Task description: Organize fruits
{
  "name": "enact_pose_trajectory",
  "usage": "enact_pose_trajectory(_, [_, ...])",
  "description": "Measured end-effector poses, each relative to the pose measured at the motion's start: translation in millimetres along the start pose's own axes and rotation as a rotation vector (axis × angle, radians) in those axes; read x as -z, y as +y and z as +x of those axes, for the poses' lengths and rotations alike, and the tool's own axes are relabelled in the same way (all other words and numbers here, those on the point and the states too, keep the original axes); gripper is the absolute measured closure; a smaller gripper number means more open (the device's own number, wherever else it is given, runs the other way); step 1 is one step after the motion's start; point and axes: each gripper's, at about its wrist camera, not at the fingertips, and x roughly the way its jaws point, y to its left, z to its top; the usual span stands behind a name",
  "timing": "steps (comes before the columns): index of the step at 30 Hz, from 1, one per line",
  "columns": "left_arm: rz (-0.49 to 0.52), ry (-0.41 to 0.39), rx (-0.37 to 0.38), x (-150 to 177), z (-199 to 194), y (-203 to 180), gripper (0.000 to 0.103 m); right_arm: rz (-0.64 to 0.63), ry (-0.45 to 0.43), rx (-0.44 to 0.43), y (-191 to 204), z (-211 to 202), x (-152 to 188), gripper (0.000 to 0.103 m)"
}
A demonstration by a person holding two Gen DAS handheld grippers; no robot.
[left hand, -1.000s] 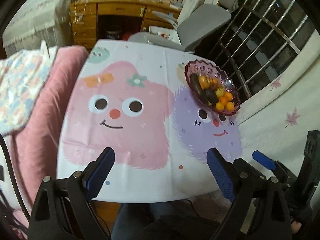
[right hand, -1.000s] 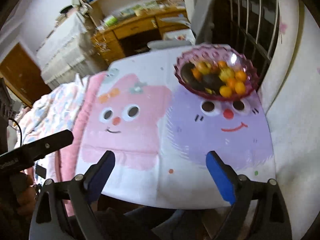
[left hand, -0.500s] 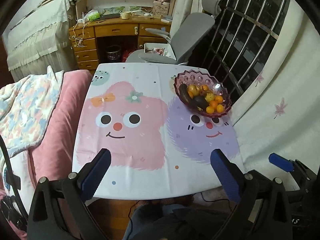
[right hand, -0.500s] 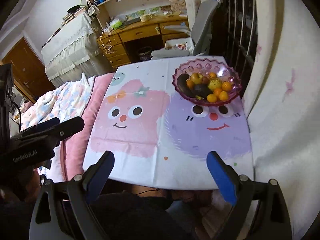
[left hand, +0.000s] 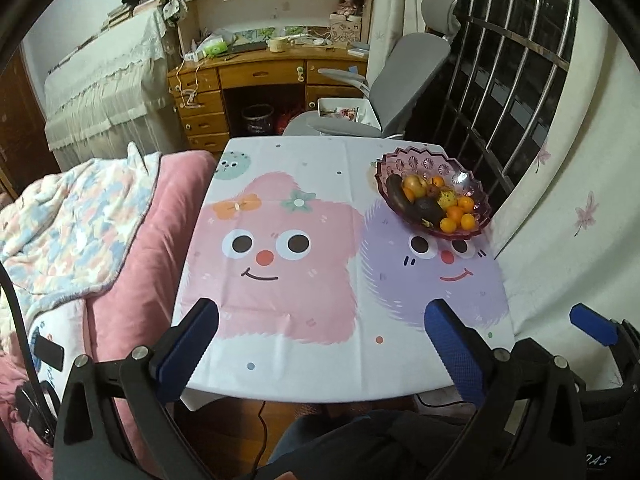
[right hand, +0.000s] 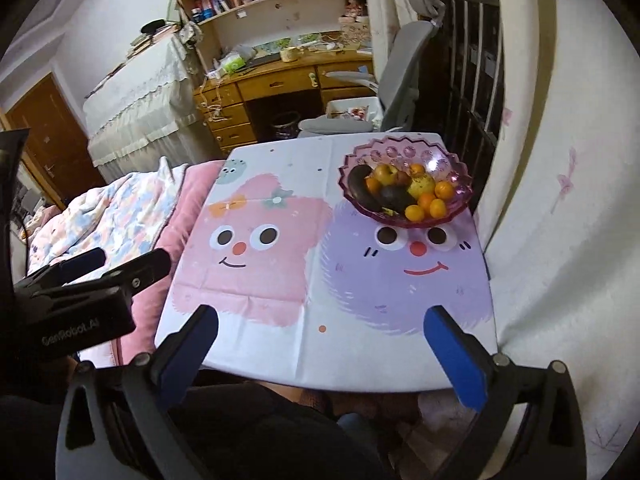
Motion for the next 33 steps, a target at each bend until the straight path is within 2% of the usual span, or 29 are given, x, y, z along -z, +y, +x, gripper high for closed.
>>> enact_pose_trajectory(14, [0.051, -0.013, -0.011, -1.8, -0.4, -4.3, 0.001, 0.011, 0.005, -0.004, 4.7, 1.2, 2.1, 0.0])
enact_pose_trajectory(33, [0.046, 0.012, 0.001, 0.7, 5.0, 1.2, 0.001, 0.008, 0.028, -0.01, 8.2, 8.4, 4.5, 0.0])
